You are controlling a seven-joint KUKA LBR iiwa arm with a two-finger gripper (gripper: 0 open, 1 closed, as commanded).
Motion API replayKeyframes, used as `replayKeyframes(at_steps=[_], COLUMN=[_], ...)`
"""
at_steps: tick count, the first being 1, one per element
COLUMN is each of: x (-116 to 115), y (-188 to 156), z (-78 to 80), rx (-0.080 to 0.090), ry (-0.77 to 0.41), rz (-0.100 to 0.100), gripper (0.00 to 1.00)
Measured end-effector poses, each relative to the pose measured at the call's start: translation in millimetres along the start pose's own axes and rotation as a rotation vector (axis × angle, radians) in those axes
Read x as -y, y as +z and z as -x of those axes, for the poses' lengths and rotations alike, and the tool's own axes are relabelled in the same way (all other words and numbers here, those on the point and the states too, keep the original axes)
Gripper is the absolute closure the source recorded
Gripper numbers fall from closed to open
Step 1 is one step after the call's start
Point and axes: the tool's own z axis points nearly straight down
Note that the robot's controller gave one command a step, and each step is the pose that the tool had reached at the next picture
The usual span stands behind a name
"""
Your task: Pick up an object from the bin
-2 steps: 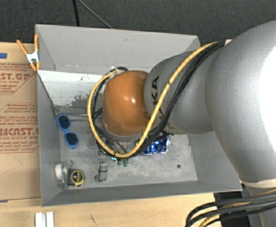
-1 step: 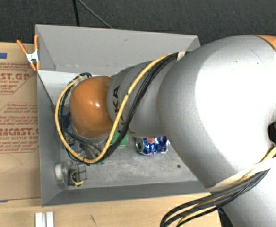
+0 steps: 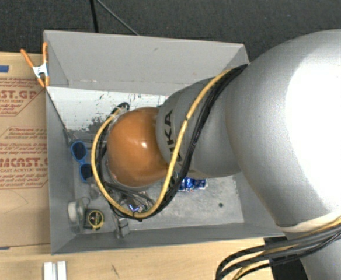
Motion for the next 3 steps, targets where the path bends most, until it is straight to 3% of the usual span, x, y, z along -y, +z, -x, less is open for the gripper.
replayKeyframes(at_steps=[1,2,3], x=[-22,-20,-16], y=[28,25,-116], z=[19.5,18.7,15.7], rx=[0.006,0.001,0.007], ry=[-0.031,-0.028,-0.045], rz=[0.001,-0.001,0.000], gripper=[0.00,1.00,1.00])
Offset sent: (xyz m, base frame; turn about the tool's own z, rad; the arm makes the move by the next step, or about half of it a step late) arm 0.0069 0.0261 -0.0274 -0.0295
